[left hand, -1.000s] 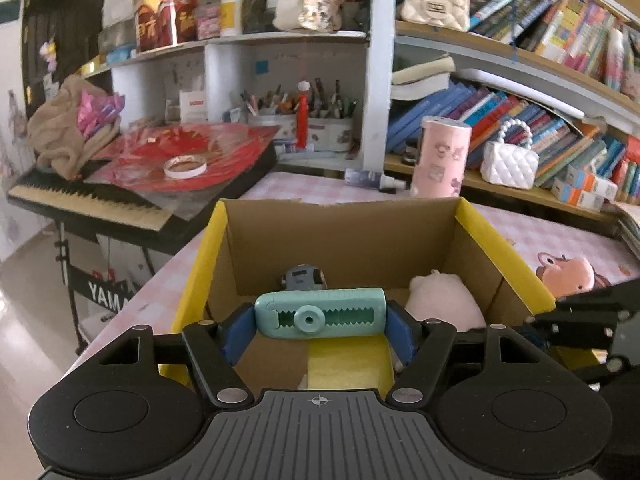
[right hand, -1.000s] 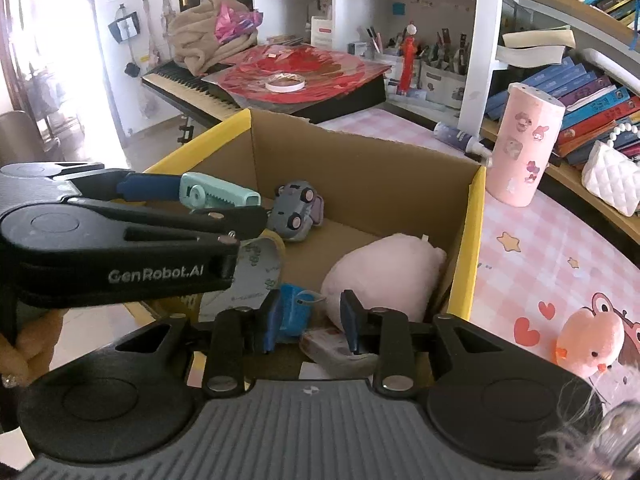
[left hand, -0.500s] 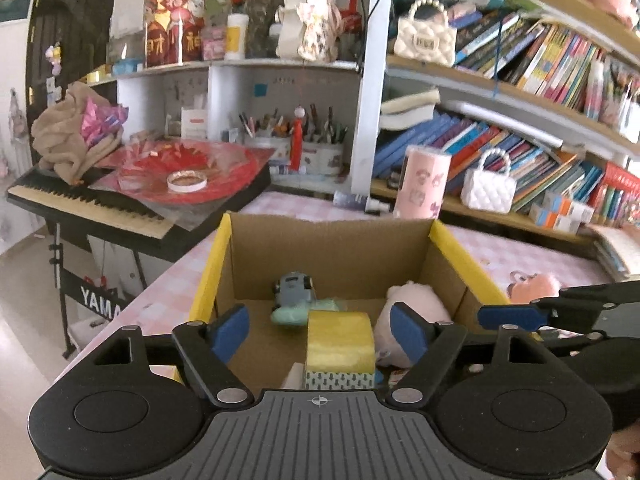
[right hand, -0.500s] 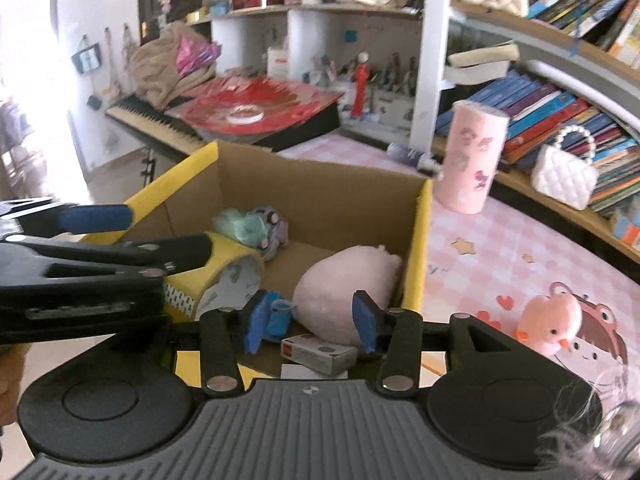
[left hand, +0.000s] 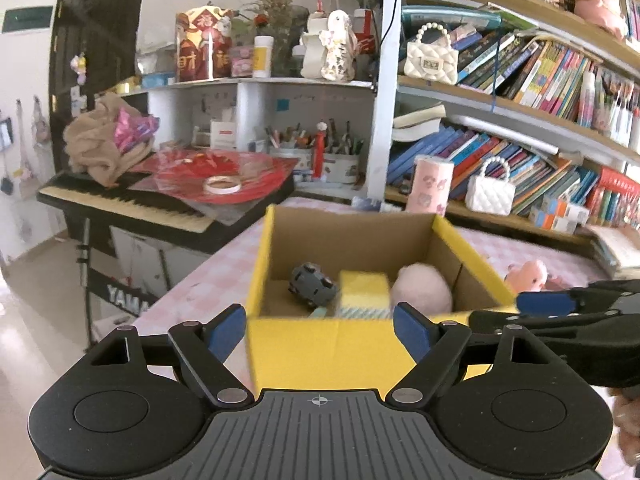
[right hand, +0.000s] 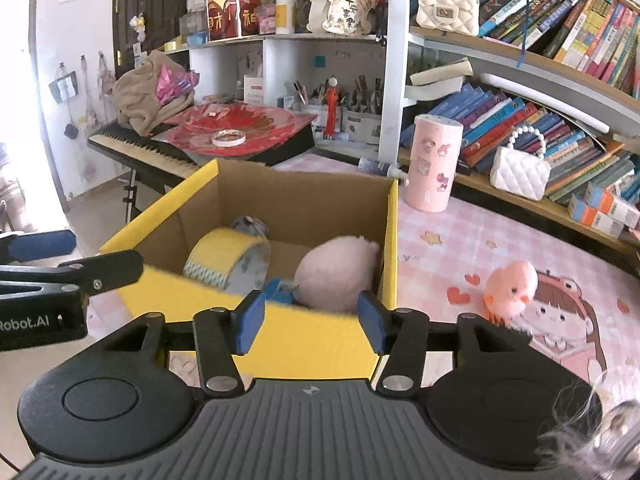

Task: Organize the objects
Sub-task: 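Move both open tools away from the box toward the pink chick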

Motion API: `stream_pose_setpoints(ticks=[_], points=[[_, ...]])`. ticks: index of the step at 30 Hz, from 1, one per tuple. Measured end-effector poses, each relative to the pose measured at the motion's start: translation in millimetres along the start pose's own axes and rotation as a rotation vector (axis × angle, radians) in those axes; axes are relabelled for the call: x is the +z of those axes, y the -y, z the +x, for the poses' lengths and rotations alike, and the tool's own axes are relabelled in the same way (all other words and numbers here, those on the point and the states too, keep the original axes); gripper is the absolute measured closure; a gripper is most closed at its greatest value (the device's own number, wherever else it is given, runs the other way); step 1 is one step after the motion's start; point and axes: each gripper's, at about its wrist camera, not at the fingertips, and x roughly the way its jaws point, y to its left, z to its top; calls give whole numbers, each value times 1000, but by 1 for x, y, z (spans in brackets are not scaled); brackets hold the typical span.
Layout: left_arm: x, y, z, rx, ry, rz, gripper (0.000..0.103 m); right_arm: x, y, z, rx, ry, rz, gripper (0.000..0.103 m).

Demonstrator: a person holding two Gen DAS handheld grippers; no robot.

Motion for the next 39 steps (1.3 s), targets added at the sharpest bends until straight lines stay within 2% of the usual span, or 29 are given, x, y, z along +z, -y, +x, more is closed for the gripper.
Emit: stream_pose_setpoints(ticks=[4,11,13,27,39], points=[[-15,-2,-11,18,-48,14,18,-17,-10,-10,-8,-38,24,50],[-34,-5,-26,6,-116,19,17,-42,-29,-26,-28,-86,17,39],[-38,-7,-31,2,-123,18,13,-49,-31,-31,-39,-94,17,37],[-58,-3,-52,-66,-161,55,12,-82,-37,-59,-146,-125,89,24],[-65,18,-59,-174,-168,113,9,-104,-30,-89,-249,-128,151,23]])
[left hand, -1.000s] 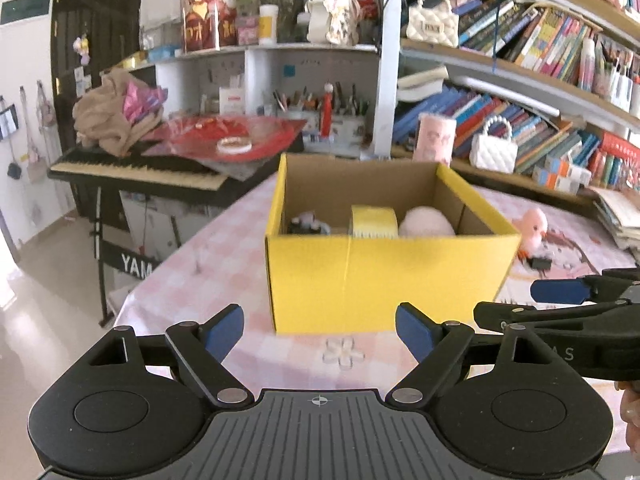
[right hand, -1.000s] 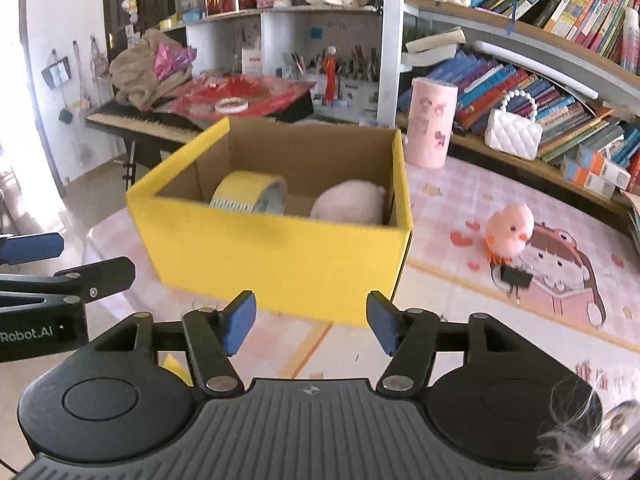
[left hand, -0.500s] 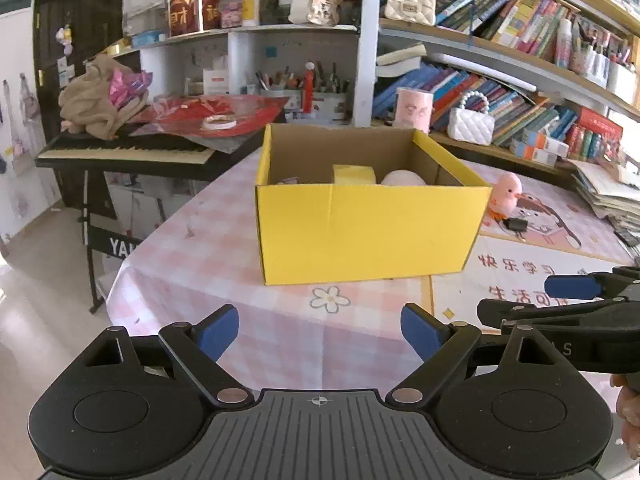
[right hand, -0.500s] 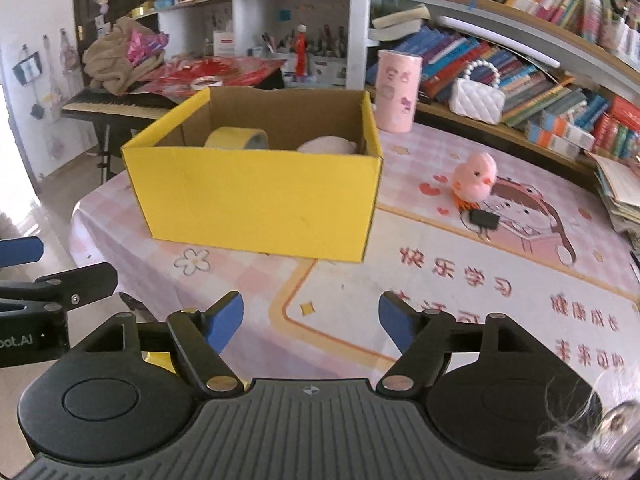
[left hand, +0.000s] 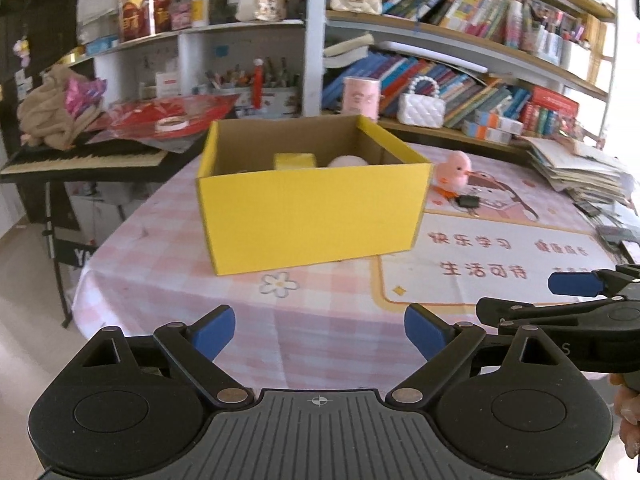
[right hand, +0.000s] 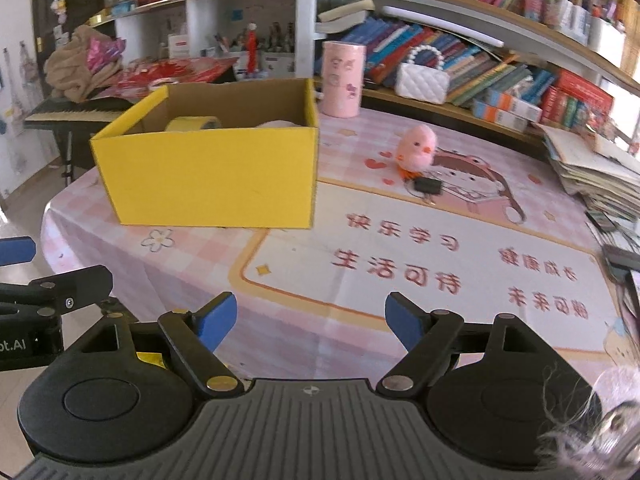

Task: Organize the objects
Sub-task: 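Move both open tools away from the box toward the pink chick, then grasp the black binder clip beside the pink chick with the left tool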

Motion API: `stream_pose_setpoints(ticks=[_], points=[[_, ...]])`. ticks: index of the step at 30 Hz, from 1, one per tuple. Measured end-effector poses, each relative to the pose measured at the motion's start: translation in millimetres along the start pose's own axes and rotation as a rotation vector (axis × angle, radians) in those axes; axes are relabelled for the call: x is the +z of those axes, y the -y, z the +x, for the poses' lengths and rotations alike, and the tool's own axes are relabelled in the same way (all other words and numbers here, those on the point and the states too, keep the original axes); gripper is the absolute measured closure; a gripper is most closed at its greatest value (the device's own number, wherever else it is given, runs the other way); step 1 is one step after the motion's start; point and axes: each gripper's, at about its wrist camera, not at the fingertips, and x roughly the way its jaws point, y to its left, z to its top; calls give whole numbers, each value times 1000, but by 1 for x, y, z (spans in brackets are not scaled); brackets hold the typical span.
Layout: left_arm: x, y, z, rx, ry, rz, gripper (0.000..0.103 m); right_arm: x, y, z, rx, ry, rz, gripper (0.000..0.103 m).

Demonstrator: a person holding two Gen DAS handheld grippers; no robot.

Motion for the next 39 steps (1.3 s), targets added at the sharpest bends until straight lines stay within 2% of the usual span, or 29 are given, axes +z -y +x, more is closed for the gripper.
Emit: stream_pose_setpoints(ticks=[12,21,28,39], points=[[9,42,12,-129,2,85,9,-16,42,-20,-129,3,98,22],[19,79,31,-192,-15,115,9,-22,83,-21,-193,-17,138,21],[31,111,50,-205,-22,125,9,-16,120,-9,-208,-35,156,21],[57,162,92,-184,-19,125,10,17,180,19,-196,22,161,21]])
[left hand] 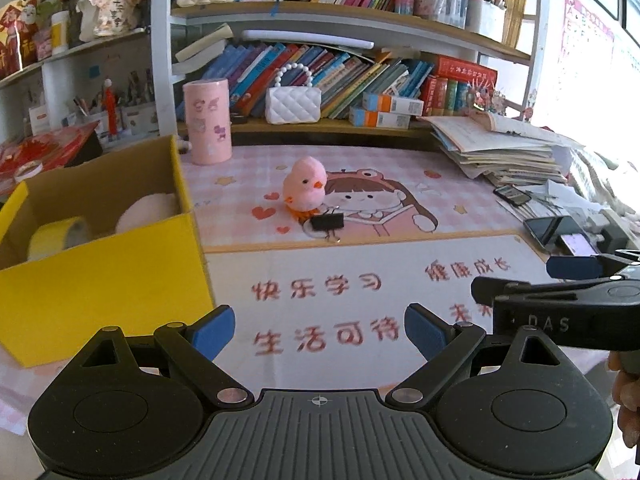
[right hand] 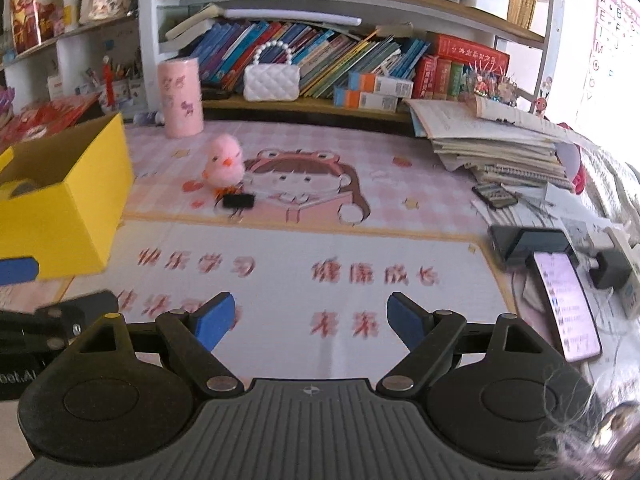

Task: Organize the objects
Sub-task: 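Grasp the black binder clip beside the pink chick with the left tool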

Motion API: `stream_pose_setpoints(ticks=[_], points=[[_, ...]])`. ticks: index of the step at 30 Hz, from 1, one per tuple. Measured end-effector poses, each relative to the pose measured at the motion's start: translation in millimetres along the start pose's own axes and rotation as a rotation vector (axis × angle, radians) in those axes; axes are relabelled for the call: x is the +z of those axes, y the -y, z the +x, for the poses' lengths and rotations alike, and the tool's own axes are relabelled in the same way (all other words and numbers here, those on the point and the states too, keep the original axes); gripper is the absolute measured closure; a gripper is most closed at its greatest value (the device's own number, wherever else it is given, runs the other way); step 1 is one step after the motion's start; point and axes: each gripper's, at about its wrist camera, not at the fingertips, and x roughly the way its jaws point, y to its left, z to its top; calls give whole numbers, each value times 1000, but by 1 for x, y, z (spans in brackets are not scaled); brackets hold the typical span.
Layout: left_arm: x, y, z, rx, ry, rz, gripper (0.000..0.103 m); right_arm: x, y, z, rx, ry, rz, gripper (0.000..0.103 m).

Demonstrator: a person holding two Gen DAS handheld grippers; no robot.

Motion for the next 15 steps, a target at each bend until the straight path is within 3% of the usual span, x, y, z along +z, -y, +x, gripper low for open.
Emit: stream_pose_setpoints(ticks=[15], points=[[45,31,85,110,-31,-75,12,50,64,62,42,36,6,21]])
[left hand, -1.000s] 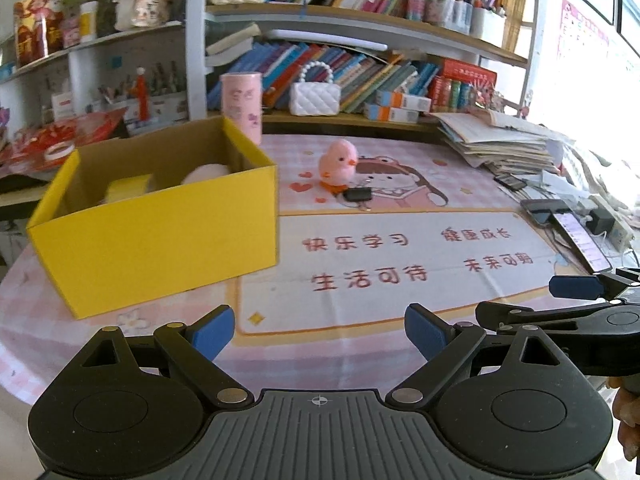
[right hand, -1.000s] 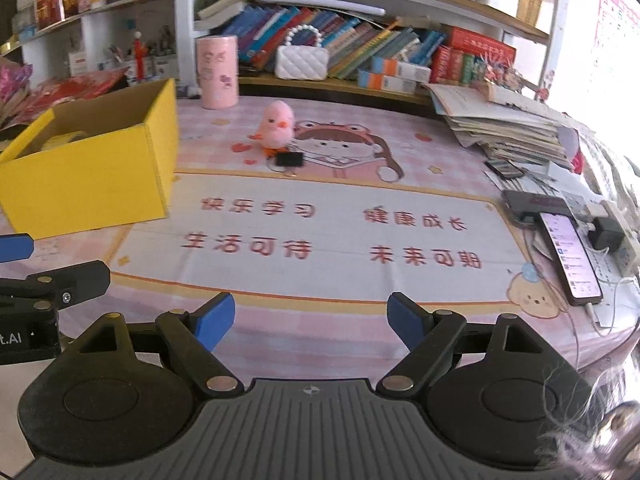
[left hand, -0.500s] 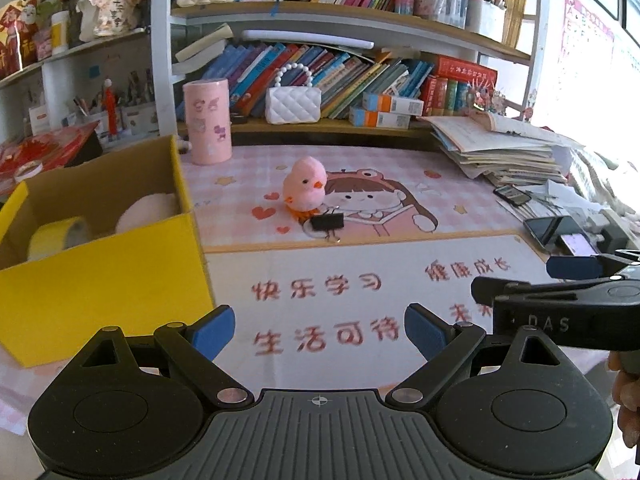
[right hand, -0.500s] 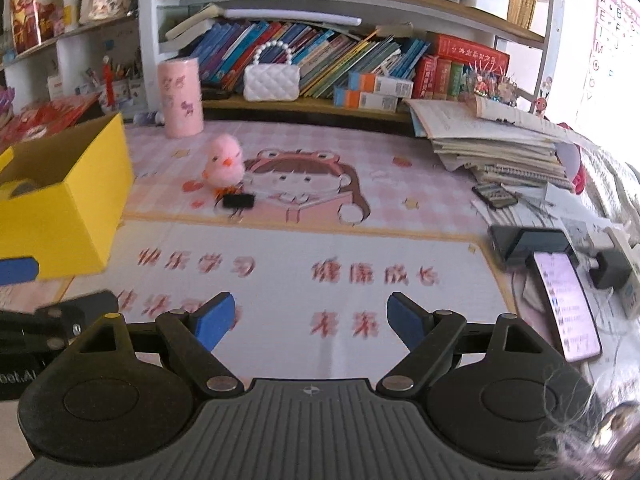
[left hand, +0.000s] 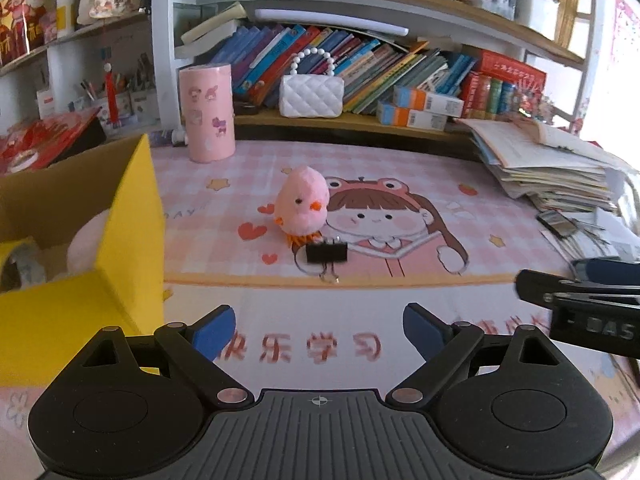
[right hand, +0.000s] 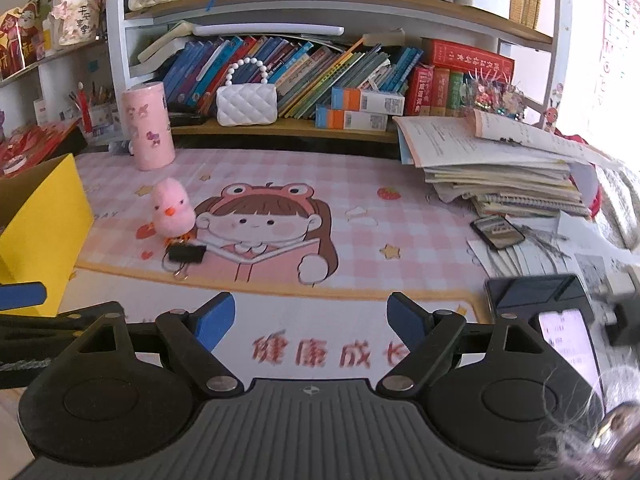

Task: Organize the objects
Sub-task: 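Grasp the black binder clip beside the pink chick with the left tool, then grasp the pink plush chick with the right tool while the left tool holds the clip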

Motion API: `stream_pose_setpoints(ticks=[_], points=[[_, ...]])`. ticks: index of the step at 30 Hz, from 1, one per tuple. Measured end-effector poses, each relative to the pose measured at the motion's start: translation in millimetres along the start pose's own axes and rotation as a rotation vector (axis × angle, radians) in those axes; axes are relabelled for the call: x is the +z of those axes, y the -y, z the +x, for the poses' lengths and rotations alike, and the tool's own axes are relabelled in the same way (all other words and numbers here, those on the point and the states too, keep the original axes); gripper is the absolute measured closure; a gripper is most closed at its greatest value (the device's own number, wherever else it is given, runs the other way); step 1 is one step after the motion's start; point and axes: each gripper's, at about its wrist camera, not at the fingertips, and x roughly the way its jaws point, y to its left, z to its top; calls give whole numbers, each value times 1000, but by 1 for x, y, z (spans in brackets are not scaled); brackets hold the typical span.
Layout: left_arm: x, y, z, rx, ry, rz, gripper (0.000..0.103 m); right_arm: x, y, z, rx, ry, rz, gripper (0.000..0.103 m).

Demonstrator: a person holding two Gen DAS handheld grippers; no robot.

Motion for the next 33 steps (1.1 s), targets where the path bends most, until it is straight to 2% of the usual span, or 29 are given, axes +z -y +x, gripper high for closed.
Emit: stream_pose_setpoints(ticks=[6,10,19,23,25,29,33], points=[[14,13,47,57,-17,-1,24,13,15,20,-7,15,-12,21],[20,26,80,77,-28,30,27,19,23,29,-17,19,-26,21],[29,34,132,131,-51,41,44,18,41,38,-60,3,-31,21],[31,30,140,144,-53,20,49,17,44,41,-73,-7,-29,21],[31,27,139,116,-51,18,65,17,44,42,-71,-7,-29,21],[30,22,126,71,-54,29,65,20,38,48,-44,-6,-39,21],[25,6,95,37,-60,-8,65,26,24,56,11,9,-49,21]])
